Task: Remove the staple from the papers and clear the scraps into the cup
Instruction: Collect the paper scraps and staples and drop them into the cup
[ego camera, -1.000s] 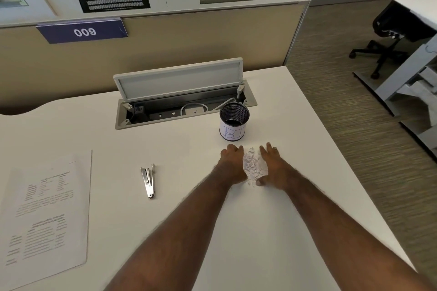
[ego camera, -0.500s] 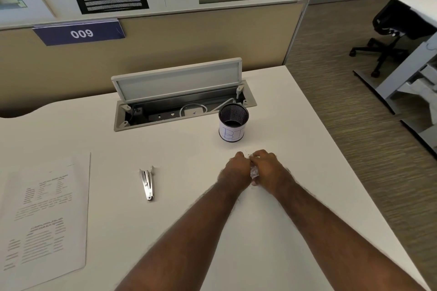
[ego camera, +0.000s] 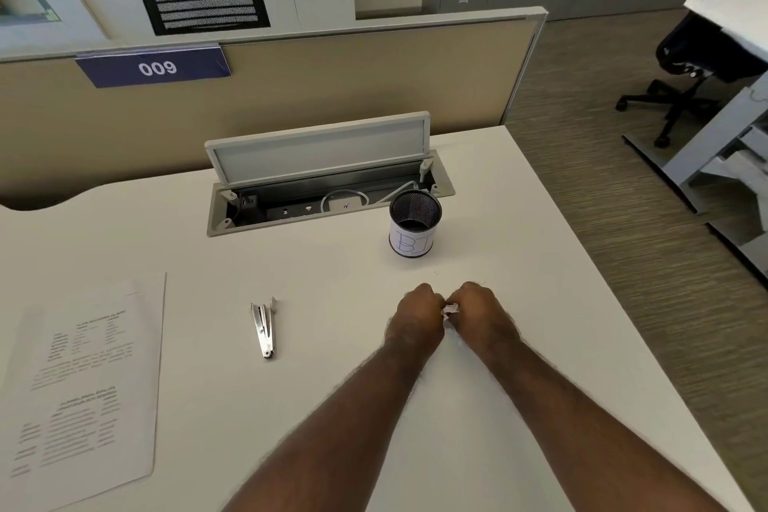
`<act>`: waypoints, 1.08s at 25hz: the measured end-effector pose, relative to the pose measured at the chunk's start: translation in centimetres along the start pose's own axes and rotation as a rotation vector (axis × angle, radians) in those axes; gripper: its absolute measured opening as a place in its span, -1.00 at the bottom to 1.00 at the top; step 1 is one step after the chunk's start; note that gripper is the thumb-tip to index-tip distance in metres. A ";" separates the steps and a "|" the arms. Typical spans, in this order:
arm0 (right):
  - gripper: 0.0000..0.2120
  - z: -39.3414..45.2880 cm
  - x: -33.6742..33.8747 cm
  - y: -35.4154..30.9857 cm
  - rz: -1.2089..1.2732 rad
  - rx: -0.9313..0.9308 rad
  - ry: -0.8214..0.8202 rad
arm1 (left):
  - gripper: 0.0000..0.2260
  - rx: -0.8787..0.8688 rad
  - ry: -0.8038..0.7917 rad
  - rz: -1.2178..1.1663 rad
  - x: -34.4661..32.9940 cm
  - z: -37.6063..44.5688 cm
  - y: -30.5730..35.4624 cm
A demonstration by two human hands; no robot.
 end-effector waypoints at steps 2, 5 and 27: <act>-0.87 -0.1 1.4 -0.8 0.007 0.020 0.035 | -0.79 -0.026 0.027 -0.005 1.1 0.2 0.4; -0.86 0.1 4.9 -3.1 0.060 0.062 0.125 | -0.79 -0.100 0.135 0.010 5.0 0.9 1.5; -0.77 9.3 11.3 -12.5 -0.060 0.104 0.083 | -0.78 -0.065 0.093 0.368 15.9 8.9 1.0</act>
Point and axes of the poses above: each hand's wrist, its own z-axis towards the middle knuckle, its own x-axis out of the back of the hand, y = z × x, the point moved 10 cm from there along z, towards the middle knuckle, and after that the axes turned 4 degrees about z, right-handed, at the moved point
